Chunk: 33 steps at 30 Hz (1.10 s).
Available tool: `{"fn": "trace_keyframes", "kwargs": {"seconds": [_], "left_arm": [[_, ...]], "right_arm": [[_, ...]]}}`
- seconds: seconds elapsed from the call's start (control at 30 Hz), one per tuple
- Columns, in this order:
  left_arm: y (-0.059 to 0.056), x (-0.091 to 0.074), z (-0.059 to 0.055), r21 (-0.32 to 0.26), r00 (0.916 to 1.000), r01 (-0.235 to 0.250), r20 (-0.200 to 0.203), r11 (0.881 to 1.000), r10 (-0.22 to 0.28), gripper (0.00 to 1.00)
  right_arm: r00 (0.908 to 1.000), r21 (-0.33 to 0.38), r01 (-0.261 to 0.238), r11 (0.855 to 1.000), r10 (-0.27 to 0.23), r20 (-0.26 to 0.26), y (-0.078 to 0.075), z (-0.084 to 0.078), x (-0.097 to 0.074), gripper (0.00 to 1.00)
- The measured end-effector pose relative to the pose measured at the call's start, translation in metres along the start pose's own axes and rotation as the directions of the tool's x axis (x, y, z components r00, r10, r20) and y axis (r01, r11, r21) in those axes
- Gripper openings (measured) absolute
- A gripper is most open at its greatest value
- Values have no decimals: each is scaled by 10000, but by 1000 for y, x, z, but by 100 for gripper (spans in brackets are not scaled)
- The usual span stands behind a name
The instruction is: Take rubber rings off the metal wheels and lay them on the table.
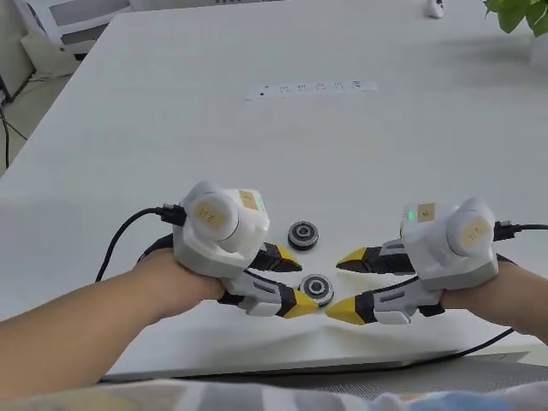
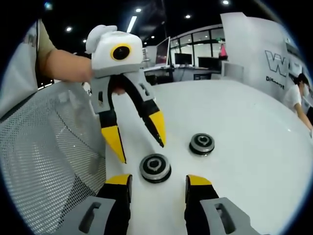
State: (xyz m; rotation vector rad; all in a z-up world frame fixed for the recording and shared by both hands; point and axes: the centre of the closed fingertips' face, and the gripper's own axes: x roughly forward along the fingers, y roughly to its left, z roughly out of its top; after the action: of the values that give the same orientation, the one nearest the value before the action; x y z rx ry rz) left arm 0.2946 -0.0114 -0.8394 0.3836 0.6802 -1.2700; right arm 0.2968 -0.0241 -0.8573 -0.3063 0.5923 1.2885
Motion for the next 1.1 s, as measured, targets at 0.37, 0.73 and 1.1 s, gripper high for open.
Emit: {"fn": "trace_keyframes", "kwargs": {"seconds": [0.37,0.73,1.1], "left_arm": [[0,10,-1,125,9999,-37,-134,9999,39,24],[6,14,-1,632,9989,-415,-208,9971,429,15],[7,15,-2,1010,9970,-777,40,9918,777,14]], "right_arm": [[10000,-2,-34,10000,34,-64,1,-2,0,40],[9999,10,-41,10000,41,-118,1,-3,1,40],[9999,214,-113,9997,111,79,1,-1,3,37]]}}
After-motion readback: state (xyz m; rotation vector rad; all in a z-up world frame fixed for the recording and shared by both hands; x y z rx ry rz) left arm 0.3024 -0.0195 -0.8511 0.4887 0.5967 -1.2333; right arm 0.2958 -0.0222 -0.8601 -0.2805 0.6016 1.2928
